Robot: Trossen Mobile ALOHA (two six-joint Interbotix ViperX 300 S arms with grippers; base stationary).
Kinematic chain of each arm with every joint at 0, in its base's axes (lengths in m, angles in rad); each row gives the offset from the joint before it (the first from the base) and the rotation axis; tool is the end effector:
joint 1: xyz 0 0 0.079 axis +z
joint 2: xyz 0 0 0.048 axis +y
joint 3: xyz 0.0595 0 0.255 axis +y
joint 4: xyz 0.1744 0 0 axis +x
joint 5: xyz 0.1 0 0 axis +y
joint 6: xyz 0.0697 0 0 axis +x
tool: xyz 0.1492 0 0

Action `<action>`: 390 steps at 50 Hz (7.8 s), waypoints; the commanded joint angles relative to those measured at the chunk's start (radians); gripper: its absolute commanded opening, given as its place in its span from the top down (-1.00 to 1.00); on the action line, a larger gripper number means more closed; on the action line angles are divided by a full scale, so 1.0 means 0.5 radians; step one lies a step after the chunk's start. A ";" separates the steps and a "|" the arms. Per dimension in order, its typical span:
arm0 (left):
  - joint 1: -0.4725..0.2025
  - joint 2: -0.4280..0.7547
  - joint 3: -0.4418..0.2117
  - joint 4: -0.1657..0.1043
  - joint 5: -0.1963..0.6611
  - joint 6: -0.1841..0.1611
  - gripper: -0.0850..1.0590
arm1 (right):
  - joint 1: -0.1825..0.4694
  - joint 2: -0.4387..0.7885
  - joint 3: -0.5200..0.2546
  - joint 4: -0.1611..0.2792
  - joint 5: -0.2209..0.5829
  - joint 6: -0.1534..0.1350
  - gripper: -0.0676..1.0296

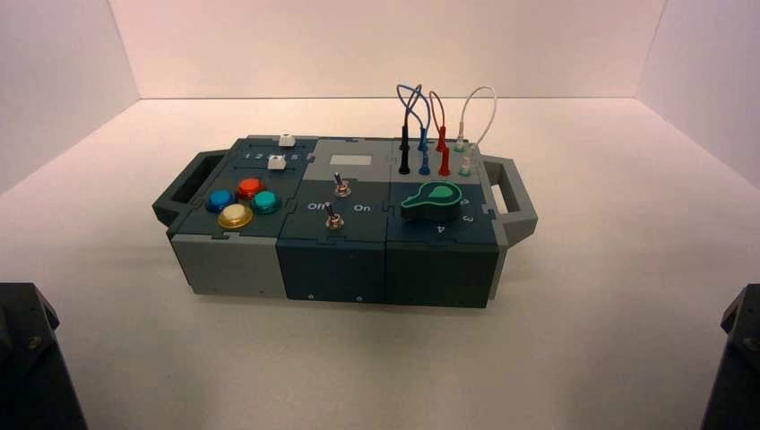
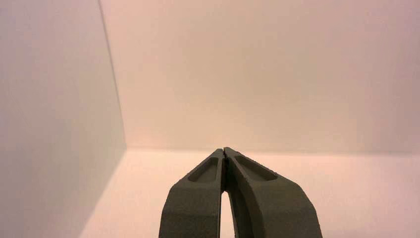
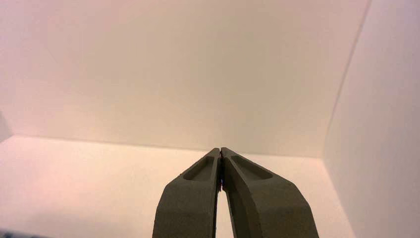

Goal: Turn the knob to position 2.

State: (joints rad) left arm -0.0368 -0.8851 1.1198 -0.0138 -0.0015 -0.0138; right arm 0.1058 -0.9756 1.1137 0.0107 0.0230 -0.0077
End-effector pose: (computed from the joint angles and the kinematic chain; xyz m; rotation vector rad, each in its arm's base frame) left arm 0.3199 -0.0118 0.2201 -0.0232 0.2337 -0.0334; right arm 0.3083 0.0328 0.2464 -0.0055 0.1611 0.1056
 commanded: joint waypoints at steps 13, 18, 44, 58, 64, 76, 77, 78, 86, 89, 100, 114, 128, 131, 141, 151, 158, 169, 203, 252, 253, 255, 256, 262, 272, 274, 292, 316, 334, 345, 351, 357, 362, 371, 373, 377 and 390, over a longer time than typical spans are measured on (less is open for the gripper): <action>-0.270 0.141 -0.153 0.003 0.393 0.003 0.91 | 0.218 0.221 -0.163 0.003 0.273 -0.003 0.92; -0.322 0.147 -0.156 0.003 0.448 0.003 0.91 | 0.291 0.310 -0.209 0.003 0.365 -0.003 0.92; -0.531 0.319 -0.224 0.000 0.681 0.003 0.91 | 0.678 0.696 -0.399 0.018 0.810 0.006 0.92; -0.739 0.445 -0.264 0.000 0.788 -0.012 0.91 | 0.678 0.693 -0.399 0.021 0.841 0.006 0.92; -0.822 0.485 -0.285 -0.009 0.856 -0.021 0.91 | 0.678 0.690 -0.405 0.021 0.865 0.003 0.92; -1.052 0.568 -0.362 -0.046 1.144 -0.037 0.91 | 0.678 0.684 -0.402 0.018 0.985 -0.003 0.92; -1.065 0.571 -0.362 -0.049 1.154 -0.037 0.91 | 0.678 0.681 -0.399 0.021 0.991 -0.003 0.92; -1.086 0.580 -0.371 -0.055 1.172 -0.043 0.91 | 0.678 0.681 -0.399 0.021 1.000 -0.003 0.92; -1.243 0.653 -0.414 -0.074 1.276 -0.129 0.91 | 0.678 0.678 -0.387 0.021 1.120 -0.003 0.92; -1.307 0.684 -0.430 -0.074 1.292 -0.166 0.91 | 0.687 0.672 -0.374 0.037 1.163 -0.003 0.92; -1.479 0.779 -0.469 -0.074 1.313 -0.255 0.91 | 0.764 0.660 -0.334 0.083 1.325 -0.009 0.92; -1.586 0.896 -0.482 -0.089 1.316 -0.313 0.91 | 0.893 0.371 -0.209 0.095 1.359 -0.006 0.92; -1.786 1.111 -0.601 -0.117 1.316 -0.402 0.91 | 0.893 0.365 -0.193 0.110 1.362 -0.003 0.92; -1.838 1.172 -0.635 -0.117 1.316 -0.426 0.91 | 0.893 0.377 -0.196 0.110 1.362 -0.003 0.92; -2.028 1.390 -0.770 -0.120 1.362 -0.509 0.91 | 0.893 0.466 -0.218 0.110 1.359 -0.006 0.92; -2.157 1.559 -0.850 -0.166 1.414 -0.558 0.91 | 0.893 0.540 -0.239 0.110 1.356 -0.012 0.92; -2.178 1.620 -0.856 -0.239 1.414 -0.558 0.91 | 0.893 0.543 -0.239 0.110 1.356 -0.012 0.92; -2.178 1.647 -0.871 -0.258 1.365 -0.565 0.91 | 0.890 0.534 -0.239 0.110 1.353 -0.012 0.92; -2.114 1.825 -0.966 -0.212 1.319 -0.552 0.91 | 0.893 0.469 -0.227 0.110 1.347 -0.015 0.92; -2.056 1.930 -1.012 -0.175 1.285 -0.500 0.91 | 0.890 0.466 -0.227 0.107 1.341 -0.012 0.92; -2.046 1.936 -1.012 -0.169 1.289 -0.500 0.91 | 0.893 0.466 -0.227 0.110 1.341 -0.012 0.92; -2.043 1.939 -1.012 -0.169 1.285 -0.500 0.91 | 0.890 0.466 -0.227 0.107 1.341 -0.012 0.92; -2.043 1.939 -1.015 -0.166 1.285 -0.500 0.91 | 0.890 0.466 -0.227 0.110 1.341 -0.012 0.92; -1.991 1.939 -1.006 -0.160 1.289 -0.463 0.91 | 0.890 0.466 -0.227 0.107 1.341 -0.012 0.92; -1.933 1.942 -1.009 -0.160 1.285 -0.417 0.91 | 0.890 0.466 -0.227 0.104 1.335 -0.015 0.92; -1.924 1.942 -1.012 -0.156 1.285 -0.408 0.91 | 0.890 0.466 -0.227 0.104 1.335 -0.012 0.92; -1.878 1.973 -1.052 -0.156 1.292 -0.334 0.91 | 0.890 0.466 -0.227 0.101 1.325 -0.012 0.92; -1.841 2.092 -1.209 -0.160 1.362 -0.193 0.91 | 0.884 0.491 -0.233 0.101 1.322 -0.012 0.92; -1.773 2.092 -1.233 -0.132 1.378 -0.132 0.91 | 0.881 0.488 -0.233 0.098 1.331 -0.015 0.92; -1.755 2.114 -1.289 -0.089 1.402 -0.104 0.91 | 0.881 0.491 -0.233 0.098 1.347 -0.012 0.92; -1.755 2.141 -1.331 -0.067 1.430 -0.098 0.91 | 0.881 0.485 -0.233 0.095 1.350 -0.012 0.92; -1.755 2.169 -1.378 -0.067 1.454 -0.089 0.91 | 0.881 0.482 -0.233 0.095 1.353 -0.012 0.92; -1.755 2.178 -1.396 -0.067 1.470 -0.080 0.91 | 0.881 0.479 -0.233 0.095 1.353 -0.012 0.92; -1.755 2.175 -1.396 -0.067 1.500 -0.077 0.91 | 0.881 0.479 -0.236 0.095 1.353 -0.012 0.92; -1.752 2.175 -1.393 -0.067 1.500 -0.074 0.91 | 0.881 0.479 -0.236 0.095 1.353 -0.012 0.92; -1.752 2.163 -1.381 -0.052 1.497 -0.077 0.91 | 0.881 0.476 -0.239 0.095 1.353 -0.012 0.92; -1.706 2.135 -1.378 0.018 1.589 -0.074 0.91 | 0.877 0.463 -0.233 0.092 1.353 -0.015 0.92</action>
State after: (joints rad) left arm -0.8928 0.2209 0.4464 -0.0107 0.7854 -0.0522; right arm 0.5461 -0.7409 1.0262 0.0583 0.7041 -0.0138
